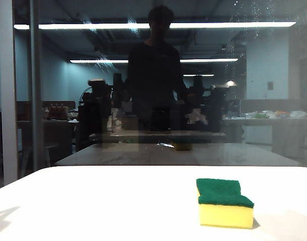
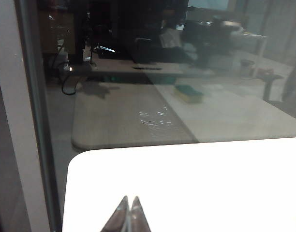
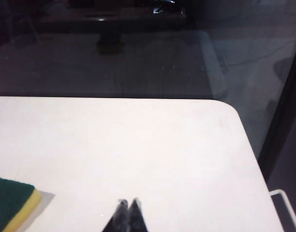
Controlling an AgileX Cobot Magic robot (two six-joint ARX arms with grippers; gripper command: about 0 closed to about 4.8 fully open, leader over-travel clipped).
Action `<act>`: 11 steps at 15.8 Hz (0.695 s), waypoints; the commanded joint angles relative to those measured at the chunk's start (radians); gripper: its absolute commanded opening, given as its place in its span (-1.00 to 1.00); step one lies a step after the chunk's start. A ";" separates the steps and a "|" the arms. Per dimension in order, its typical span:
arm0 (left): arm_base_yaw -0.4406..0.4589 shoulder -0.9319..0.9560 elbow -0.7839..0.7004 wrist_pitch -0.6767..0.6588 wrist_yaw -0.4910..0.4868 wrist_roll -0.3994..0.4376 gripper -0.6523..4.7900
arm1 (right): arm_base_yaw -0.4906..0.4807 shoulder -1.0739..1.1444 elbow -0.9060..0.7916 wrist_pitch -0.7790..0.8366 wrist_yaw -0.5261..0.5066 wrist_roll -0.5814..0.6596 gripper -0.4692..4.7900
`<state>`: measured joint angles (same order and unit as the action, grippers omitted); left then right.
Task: Reach upward to find where there is water on the glass, pick up the sponge from the table, dry the water, and finally place the sponge back on the table.
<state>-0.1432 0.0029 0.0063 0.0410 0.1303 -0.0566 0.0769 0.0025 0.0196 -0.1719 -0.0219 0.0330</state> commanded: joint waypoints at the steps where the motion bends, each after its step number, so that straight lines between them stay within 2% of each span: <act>1: 0.001 0.000 0.002 0.005 0.005 0.004 -0.78 | -0.001 0.000 0.004 0.019 0.002 -0.035 -0.84; 11: 0.001 0.000 0.002 0.005 0.005 0.004 -0.78 | -0.001 0.000 0.004 -0.010 0.001 -0.034 -0.84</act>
<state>-0.1432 0.0013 0.0063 0.0406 0.1303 -0.0566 0.0769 0.0025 0.0196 -0.1806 -0.0219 0.0021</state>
